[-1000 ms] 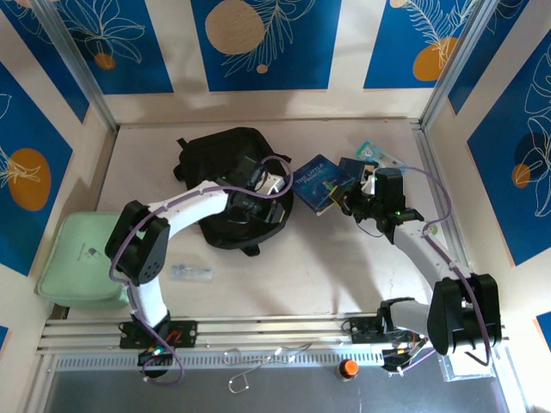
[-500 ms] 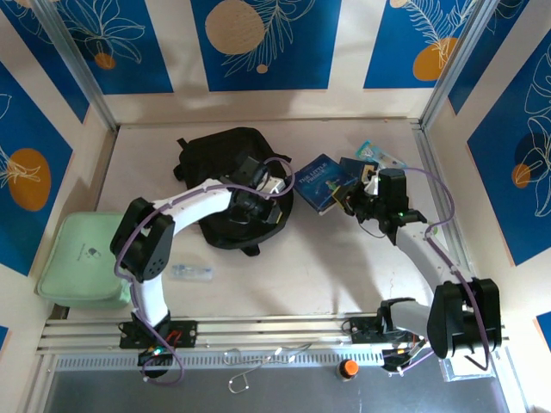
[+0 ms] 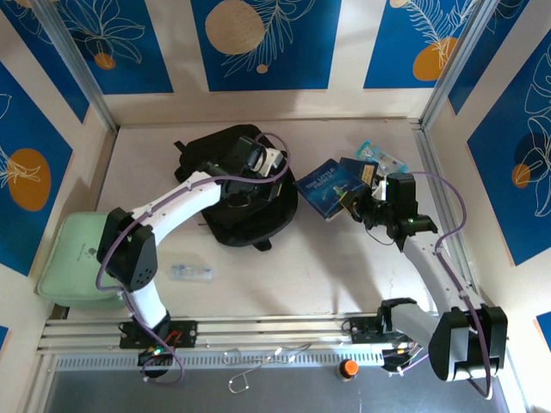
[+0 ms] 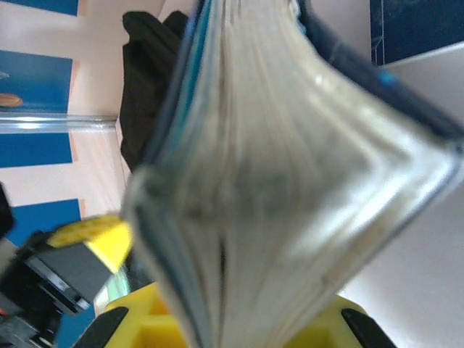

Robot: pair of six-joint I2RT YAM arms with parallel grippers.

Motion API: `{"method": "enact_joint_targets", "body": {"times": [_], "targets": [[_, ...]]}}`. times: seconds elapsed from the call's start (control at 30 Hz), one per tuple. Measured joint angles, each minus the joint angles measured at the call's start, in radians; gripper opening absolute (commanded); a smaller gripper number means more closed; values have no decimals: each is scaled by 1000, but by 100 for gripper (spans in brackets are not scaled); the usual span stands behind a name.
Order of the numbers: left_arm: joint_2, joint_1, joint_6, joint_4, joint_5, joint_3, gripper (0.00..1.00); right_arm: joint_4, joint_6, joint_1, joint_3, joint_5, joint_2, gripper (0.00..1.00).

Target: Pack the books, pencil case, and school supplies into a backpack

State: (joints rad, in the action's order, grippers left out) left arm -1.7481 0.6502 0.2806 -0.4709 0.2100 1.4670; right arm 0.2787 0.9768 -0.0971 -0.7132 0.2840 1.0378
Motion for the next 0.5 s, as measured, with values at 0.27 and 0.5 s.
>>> {"method": "enact_joint_targets", "body": {"times": [0.27, 0.5], "targets": [[-43, 0, 31, 31, -6, 82, 0, 21, 39, -113, 1, 4, -24, 2], [-54, 0, 36, 45, 7, 86, 0, -41, 104, -225, 3, 4, 37, 2]]}}
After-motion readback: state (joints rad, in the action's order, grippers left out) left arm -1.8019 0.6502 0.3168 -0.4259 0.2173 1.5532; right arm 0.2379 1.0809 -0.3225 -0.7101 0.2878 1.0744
